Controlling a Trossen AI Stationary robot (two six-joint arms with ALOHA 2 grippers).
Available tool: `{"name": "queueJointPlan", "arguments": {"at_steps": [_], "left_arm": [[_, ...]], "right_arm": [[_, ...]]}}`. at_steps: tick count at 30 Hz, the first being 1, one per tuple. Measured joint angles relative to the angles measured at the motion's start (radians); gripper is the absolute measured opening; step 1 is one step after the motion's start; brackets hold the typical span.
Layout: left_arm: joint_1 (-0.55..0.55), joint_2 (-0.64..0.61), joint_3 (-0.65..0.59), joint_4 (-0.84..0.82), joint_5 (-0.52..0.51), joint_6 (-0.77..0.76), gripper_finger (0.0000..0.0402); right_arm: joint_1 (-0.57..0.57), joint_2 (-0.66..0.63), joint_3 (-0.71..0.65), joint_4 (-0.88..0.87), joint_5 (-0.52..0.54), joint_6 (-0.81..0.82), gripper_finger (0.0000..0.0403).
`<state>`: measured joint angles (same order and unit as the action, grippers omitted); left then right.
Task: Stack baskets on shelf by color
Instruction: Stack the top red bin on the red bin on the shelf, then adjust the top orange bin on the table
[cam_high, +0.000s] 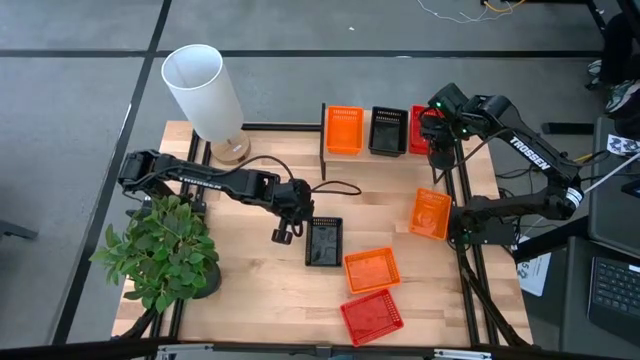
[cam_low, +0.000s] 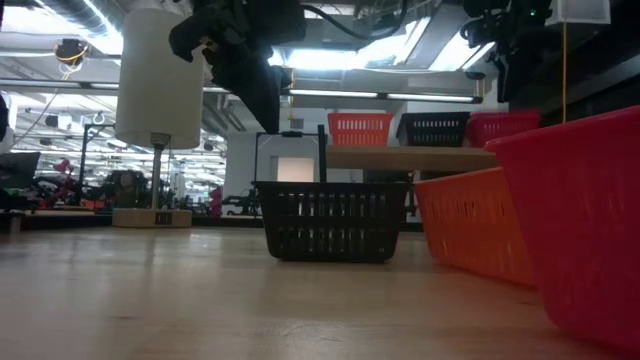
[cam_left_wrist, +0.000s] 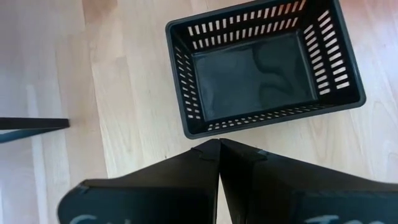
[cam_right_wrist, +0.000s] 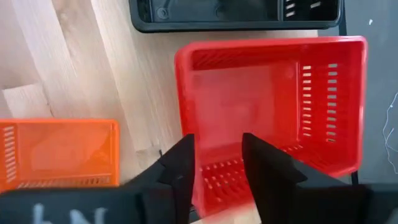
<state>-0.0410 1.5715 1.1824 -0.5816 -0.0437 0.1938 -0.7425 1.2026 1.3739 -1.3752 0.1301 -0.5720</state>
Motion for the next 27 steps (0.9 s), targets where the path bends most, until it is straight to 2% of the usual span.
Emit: {"name": "queueJointPlan", "arguments": {"at_steps": [5,10,12,14,18,20,22,23,27], "left_arm": [[0.000,0.000,0.000,0.000,0.000,-0.001,0.0000],[0.000,0.000,0.000,0.000,0.000,-0.002,0.0000],[0.000,0.000,0.000,0.000,0.000,-0.004,0.0000],[0.000,0.000,0.000,0.000,0.000,-0.004,0.0000],[0.000,0.000,0.000,0.000,0.000,0.000,0.0000],[0.000,0.000,0.000,0.000,0.000,-0.001,0.0000],[0.000,0.000,0.000,0.000,0.000,-0.005,0.0000],[0.000,0.000,0.000,0.000,0.000,-0.008,0.0000],[-0.008,0.000,0.000,0.000,0.000,-0.008,0.0000]], "right_arm": [[0.026,-0.002,0.000,-0.009,0.000,0.048,0.0157],[0.079,-0.006,0.000,-0.025,-0.017,0.228,0.0162],[0.105,-0.011,0.000,-0.029,-0.099,0.383,0.0163],[0.142,-0.019,0.000,-0.043,-0.227,0.495,0.0163],[0.251,-0.050,0.000,-0.046,-0.504,0.634,0.0163],[0.314,-0.069,0.000,-0.057,-0.593,0.694,0.0163],[0.382,-0.089,-0.002,-0.085,-0.581,0.766,0.0163],[0.417,-0.102,-0.010,-0.094,-0.538,0.807,0.0163],[0.543,-0.142,-0.113,-0.131,-0.237,1.014,0.0163]]}}
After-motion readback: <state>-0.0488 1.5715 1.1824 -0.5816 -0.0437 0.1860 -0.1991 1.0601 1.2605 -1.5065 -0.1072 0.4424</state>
